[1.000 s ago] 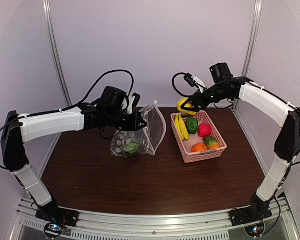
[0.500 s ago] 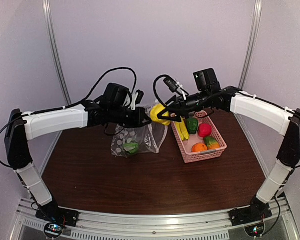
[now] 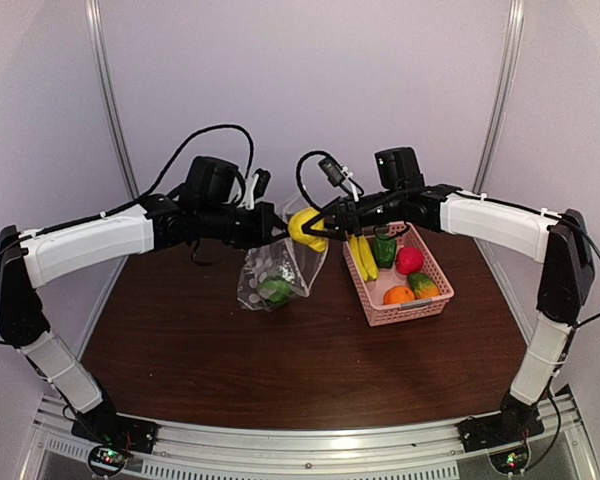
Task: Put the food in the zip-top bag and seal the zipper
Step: Place the fake fruit in the zipper food storage bag.
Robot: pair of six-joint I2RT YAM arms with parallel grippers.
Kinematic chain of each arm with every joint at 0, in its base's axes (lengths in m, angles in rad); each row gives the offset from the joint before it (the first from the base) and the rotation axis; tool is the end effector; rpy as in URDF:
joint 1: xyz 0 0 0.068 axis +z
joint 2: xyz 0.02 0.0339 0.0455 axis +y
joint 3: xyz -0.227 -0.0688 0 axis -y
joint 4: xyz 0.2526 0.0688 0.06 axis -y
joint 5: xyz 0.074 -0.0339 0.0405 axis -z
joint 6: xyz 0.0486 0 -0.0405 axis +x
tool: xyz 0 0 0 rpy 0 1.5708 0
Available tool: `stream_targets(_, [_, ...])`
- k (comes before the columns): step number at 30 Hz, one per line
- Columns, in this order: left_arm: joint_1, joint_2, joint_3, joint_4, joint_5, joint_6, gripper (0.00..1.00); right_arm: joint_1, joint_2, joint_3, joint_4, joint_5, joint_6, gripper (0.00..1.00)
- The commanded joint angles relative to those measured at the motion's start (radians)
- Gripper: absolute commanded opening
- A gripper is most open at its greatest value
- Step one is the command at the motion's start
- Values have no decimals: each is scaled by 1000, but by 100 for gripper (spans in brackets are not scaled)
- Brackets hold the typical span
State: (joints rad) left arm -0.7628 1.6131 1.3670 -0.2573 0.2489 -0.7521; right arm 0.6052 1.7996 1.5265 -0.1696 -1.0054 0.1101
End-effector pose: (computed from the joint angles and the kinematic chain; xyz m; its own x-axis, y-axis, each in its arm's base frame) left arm 0.2775 -0.2818 0.2785 -0.8187 -0.1334 -0.5585 0.3647 0.6305 -0.6852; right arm 0.3231 0.2734 0.2814 -0.4526 -0.2415 -0.8584 -0.8879 0.0333 0.4588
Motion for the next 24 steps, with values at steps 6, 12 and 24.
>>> stream_targets(6, [-19,-76,-13,107,48,-18,0,8,34,7,-47,235,8,53])
stream_targets(12, [-20,-77,-36,122,40,-26,0,14,67,65,-136,321,-17,57])
stream_targets(24, [-16,-47,-38,66,-22,16,0,23,-52,66,-143,165,0,96])
